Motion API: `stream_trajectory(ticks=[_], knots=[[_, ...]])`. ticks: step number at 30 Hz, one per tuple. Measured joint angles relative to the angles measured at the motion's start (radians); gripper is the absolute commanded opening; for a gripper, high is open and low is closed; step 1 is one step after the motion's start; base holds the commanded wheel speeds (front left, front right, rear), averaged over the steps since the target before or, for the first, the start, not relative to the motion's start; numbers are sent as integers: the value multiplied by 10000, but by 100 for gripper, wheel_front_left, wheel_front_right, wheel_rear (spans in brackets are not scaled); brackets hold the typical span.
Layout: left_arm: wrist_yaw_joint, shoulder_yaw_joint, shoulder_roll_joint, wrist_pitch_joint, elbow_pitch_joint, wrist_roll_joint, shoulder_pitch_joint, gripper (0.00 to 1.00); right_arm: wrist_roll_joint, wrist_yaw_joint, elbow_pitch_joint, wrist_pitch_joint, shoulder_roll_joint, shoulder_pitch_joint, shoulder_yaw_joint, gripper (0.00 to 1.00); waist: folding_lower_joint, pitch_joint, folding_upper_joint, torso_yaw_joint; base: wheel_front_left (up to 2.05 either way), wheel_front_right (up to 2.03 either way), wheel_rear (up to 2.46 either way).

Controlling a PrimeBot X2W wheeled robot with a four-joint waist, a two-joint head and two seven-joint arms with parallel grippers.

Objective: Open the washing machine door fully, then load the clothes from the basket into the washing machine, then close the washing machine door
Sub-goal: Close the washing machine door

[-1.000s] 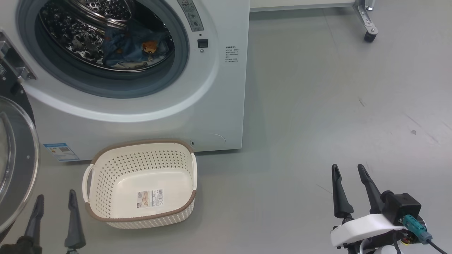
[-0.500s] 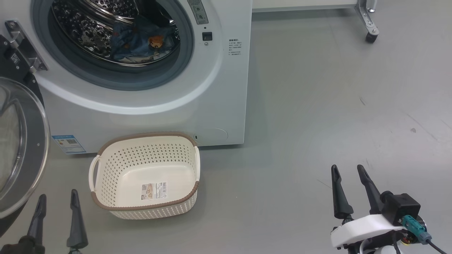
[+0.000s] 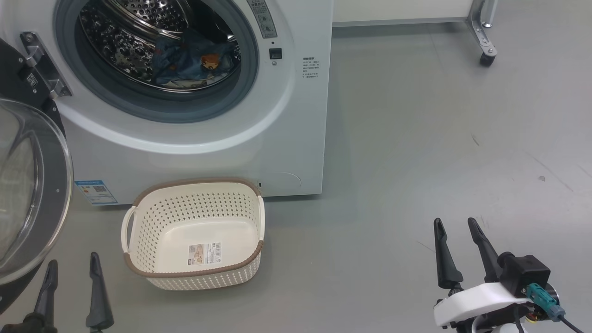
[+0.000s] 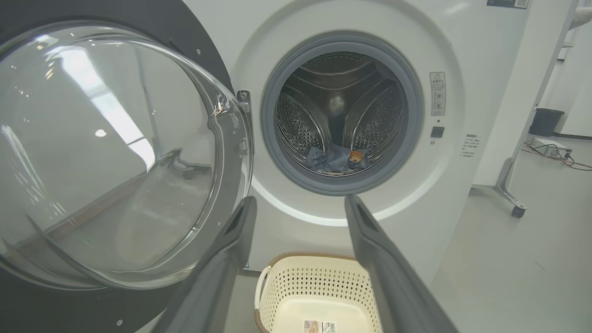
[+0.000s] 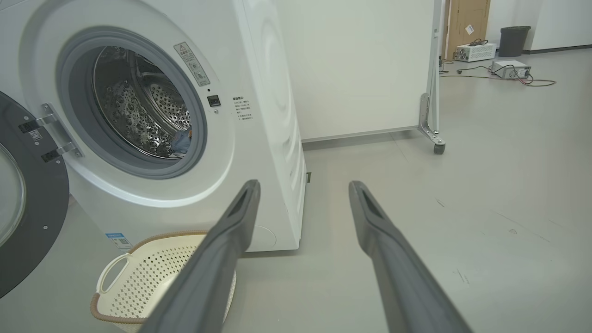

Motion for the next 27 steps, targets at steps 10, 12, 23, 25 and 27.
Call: stream_trajectory(ticks=[10, 12, 23, 25, 27], knots=[[-2, 127, -38, 0, -2, 0, 96, 100, -38, 13, -21, 0, 6, 51, -48, 100, 0, 15, 0, 122, 0, 0, 0], [-73, 69, -44, 0, 0, 0, 92, 100, -40, 12, -63, 0, 8, 65, -144, 100, 0, 12, 0, 181, 0, 0, 0], [-84, 73, -92, 0, 58, 182, 84, 100, -284, -6, -336, 0, 0, 101, -217, 100, 0, 140, 0, 964, 0, 0, 0], [-84, 81, -100, 0, 79, 182, 82, 100, -336, -6, -384, 0, 0, 101, -217, 100, 0, 174, 0, 1133, 0, 0, 0], [-84, 94, -113, 0, 92, 182, 75, 100, -351, -6, -399, 0, 0, 100, -217, 100, 0, 206, 0, 1316, 0, 0, 0]])
